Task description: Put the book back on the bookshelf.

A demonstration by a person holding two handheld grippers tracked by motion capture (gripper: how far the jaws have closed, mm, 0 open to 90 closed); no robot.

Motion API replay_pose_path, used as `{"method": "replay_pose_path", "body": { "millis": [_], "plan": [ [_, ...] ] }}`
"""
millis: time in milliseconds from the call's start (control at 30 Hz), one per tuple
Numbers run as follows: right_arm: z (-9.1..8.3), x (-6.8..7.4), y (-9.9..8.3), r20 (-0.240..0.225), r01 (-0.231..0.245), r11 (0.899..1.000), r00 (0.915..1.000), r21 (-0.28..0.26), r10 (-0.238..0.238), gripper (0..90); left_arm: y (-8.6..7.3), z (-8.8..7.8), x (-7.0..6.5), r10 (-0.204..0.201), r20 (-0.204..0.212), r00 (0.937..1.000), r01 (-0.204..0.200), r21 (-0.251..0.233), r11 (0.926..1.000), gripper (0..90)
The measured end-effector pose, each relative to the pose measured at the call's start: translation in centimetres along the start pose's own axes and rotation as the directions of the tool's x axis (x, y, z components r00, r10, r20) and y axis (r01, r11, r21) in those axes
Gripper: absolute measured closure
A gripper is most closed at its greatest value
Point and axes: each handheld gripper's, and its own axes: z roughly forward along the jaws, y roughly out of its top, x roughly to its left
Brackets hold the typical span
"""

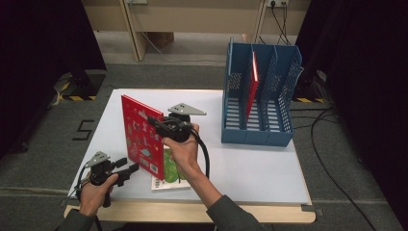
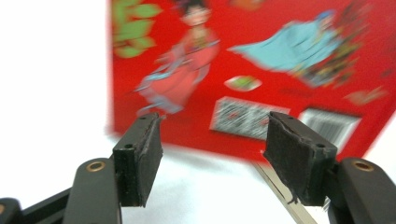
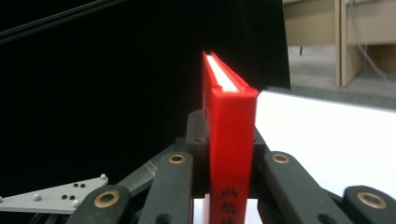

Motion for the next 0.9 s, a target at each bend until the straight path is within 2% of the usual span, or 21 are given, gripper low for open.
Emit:
{"method": "replay_pose_path", "body": {
  "millis": [67, 133, 233, 300, 367, 400, 500, 700, 767, 900],
  "plan": [
    [-0.7, -0.1, 0.8, 0.026, 0.07, 0.998, 0.9972, 0.003, -0.07, 79.6, -0.1, 0.1, 0.0, 0.001, 0.001, 1.0, -0.001, 0.001, 1.0, 35.6],
    [-1.5, -0.6, 1.3, 0.043, 0.108, 0.994, 0.9933, -0.015, -0.107, 79.5, -0.1, 0.3, -0.1, 0.005, 0.004, 1.0, -0.005, 0.011, 0.9999, 35.6],
    [-2.9, -1.9, 1.3, 0.047, 0.104, 0.994, 0.9937, -0.041, -0.102, 79.5, -0.2, 0.5, -0.2, 0.02, 0.006, 0.9998, -0.02, 0.031, 0.9993, 35.5],
    [-3.8, -2.5, 1.0, 0.027, 0.101, 0.994, 0.9946, -0.037, -0.1, 79.5, -0.2, 0.7, -0.2, 0.044, -0.002, 0.999, -0.043, 0.052, 0.9977, 35.3],
    [-4.6, -3.0, 0.6, 0.007, 0.114, 0.993, 0.9935, -0.038, -0.114, 79.4, -0.3, 0.9, -0.1, 0.071, -0.018, 0.9973, -0.07, 0.08, 0.9944, 34.6],
    [-5.0, -3.0, 0.3, -0.005, 0.106, 0.994, 0.9944, -0.037, -0.106, 79.3, -0.4, 1.0, -0.1, 0.082, -0.029, 0.9962, -0.079, 0.091, 0.9927, 34.4],
    [-5.9, -3.4, -0.5, -0.019, 0.12, 0.991, 0.9924, -0.052, -0.122, 79.0, -0.6, 1.3, 0.2, 0.104, -0.051, 0.9932, -0.097, 0.134, 0.9863, 32.6],
    [-7.2, -3.6, -1.8, -0.029, 0.115, 0.99, 0.9927, -0.078, -0.117, 78.7, -0.9, 1.8, 0.4, 0.131, -0.087, 0.9876, -0.112, 0.189, 0.9756, 27.3],
    [-7.2, -3.4, -2.0, -0.031, 0.125, 0.988, 0.9912, -0.089, -0.128, 78.3, -1.0, 2.0, 0.6, 0.138, -0.099, 0.9854, -0.115, 0.21, 0.9709, 24.6],
    [-7.0, -2.5, -2.4, -0.019, 0.162, 0.982, 0.9862, -0.092, -0.164, 77.2, -1.1, 2.1, 0.9, 0.145, -0.107, 0.9837, -0.118, 0.226, 0.9671, 23.5]
  ]
}}
